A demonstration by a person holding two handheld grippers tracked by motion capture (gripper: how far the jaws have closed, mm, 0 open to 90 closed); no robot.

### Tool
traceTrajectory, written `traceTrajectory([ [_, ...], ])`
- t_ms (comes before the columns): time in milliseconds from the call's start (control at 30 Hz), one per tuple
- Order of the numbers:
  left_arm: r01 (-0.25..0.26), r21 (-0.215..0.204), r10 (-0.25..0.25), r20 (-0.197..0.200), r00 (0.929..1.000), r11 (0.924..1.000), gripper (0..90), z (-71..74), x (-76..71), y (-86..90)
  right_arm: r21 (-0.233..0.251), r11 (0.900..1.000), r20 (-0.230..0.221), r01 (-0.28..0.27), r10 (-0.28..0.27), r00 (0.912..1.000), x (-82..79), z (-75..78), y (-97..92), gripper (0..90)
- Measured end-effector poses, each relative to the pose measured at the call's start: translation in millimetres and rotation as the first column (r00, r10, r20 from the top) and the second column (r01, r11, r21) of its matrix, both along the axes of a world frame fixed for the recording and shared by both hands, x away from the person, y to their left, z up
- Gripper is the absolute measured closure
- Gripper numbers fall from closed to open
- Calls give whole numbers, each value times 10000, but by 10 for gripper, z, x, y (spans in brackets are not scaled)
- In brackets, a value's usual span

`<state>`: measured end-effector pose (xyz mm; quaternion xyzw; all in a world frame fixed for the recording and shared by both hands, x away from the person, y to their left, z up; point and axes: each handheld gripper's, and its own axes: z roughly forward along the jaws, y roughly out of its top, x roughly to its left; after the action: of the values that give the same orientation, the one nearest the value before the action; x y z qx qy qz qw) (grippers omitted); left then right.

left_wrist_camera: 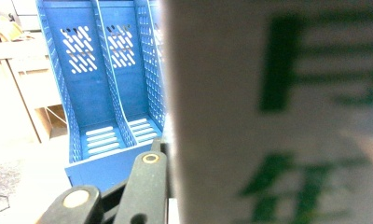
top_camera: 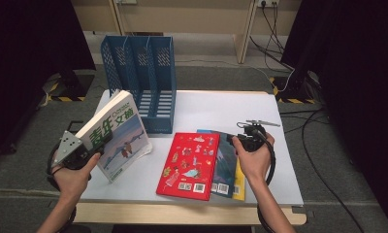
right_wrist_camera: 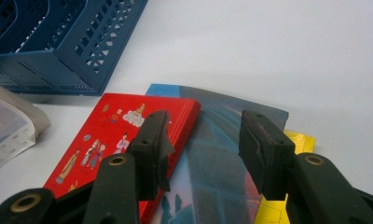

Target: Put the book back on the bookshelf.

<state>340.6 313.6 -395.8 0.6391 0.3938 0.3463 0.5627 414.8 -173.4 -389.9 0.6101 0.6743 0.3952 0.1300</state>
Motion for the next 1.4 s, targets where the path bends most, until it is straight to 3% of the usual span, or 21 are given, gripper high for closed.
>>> traceTrajectory([
  [167, -69, -28, 69, 52, 10000, 10000, 720, -7, 0, -4, -38, 10000, 32, -16, 16, 10000, -1, -17, -33, 528],
  [300, -270, 248, 265, 200, 9994, 9993, 701, -2, -5, -41, -11, 10000, 49, 12, -12, 10000, -11, -15, -49, 528],
  [567, 18, 53, -18, 49, 10000, 10000, 722, 3, 17, -8, 25, 10000, -36, 18, -18, 10000, -24, -53, -80, 527],
  [833, -93, -95, 92, -92, 9999, 9999, 732, 14, 26, -9, 62, 9998, 40, 190, -190, 9998, -49, -94, -147, 527],
  [1033, -154, -106, 151, -304, 9994, 9998, 734, 68, 63, -40, 216, 9993, 54, 291, -292, 9996, -75, -139, -194, 527],
  [1400, -50, 309, 65, -477, 9988, 9995, 737, 234, 128, -188, 315, 9987, -45, 400, -399, 9992, -110, -202, -250, 525],
])
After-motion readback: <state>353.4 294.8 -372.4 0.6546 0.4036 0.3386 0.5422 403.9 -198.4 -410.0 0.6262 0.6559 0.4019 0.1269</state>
